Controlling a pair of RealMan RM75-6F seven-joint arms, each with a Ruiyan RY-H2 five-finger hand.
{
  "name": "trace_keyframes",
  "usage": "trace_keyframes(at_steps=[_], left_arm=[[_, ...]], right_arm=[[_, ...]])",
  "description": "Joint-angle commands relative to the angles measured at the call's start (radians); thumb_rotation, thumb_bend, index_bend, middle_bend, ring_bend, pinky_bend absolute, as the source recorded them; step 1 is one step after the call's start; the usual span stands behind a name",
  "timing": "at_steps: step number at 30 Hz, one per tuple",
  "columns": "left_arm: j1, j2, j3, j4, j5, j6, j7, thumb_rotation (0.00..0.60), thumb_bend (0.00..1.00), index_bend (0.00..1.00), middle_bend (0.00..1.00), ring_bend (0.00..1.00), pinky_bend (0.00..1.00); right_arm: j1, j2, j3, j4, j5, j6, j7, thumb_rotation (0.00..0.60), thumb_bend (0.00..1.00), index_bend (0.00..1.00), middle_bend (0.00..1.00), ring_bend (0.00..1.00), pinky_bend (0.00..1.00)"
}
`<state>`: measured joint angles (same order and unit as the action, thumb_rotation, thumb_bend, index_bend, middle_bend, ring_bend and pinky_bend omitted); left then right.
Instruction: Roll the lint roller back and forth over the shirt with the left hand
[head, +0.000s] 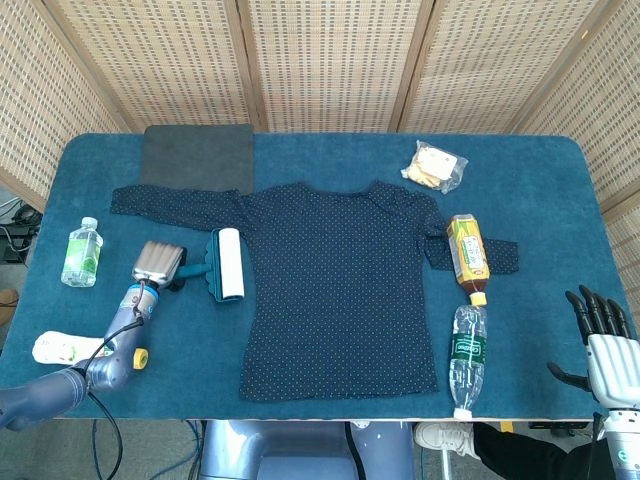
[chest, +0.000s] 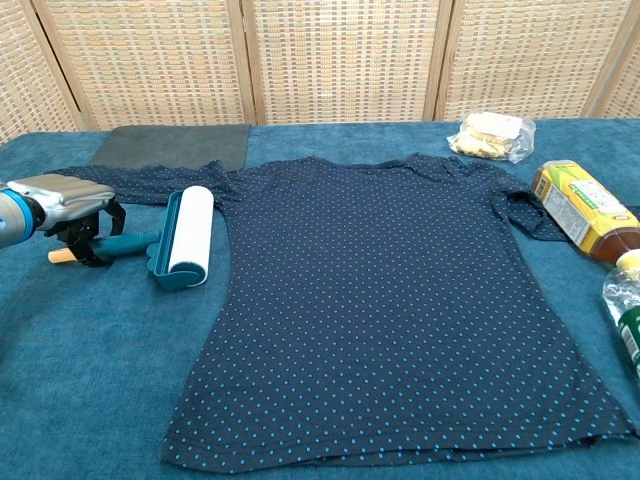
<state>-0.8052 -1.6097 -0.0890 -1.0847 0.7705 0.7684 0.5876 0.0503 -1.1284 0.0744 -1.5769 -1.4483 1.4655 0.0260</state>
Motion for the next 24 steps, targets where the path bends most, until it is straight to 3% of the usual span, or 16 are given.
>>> trace_keyframes(at_steps=[1,6,14,24], left_arm=[[0.007,0.012,-0.004,-0.025,0.044,0.045,-0.012,0.600,0.73,0.79,0.86,0.74,0.70],[-0.012,0.099,-0.004,-0.114,0.073,0.050,0.028,0.600,0.74,0.85,0.86,0.74,0.70],[-0.129,0.283,0.011,-0.316,-0.079,-0.073,0.164,0.600,0.73,0.87,0.86,0.74,0.69],[-0.245,0.307,0.079,-0.352,-0.240,-0.092,0.270,0.600,0.73,0.87,0.86,0.74,0.69]], right_arm=[[-0.001,0.002,0.001,-0.001,-0.002,0.004,0.003,0.600,0.09,0.00,0.00,0.00,0.00],[-0.002,0.006,0.001,-0.006,-0.004,0.006,0.009,0.600,0.09,0.00,0.00,0.00,0.00],[-0.002,0.010,0.000,-0.009,0.001,0.000,0.009,0.600,0.09,0.00,0.00,0.00,0.00],[0.000,0.007,0.009,0.007,0.022,-0.010,0.016,0.600,0.09,0.00,0.00,0.00,0.00]])
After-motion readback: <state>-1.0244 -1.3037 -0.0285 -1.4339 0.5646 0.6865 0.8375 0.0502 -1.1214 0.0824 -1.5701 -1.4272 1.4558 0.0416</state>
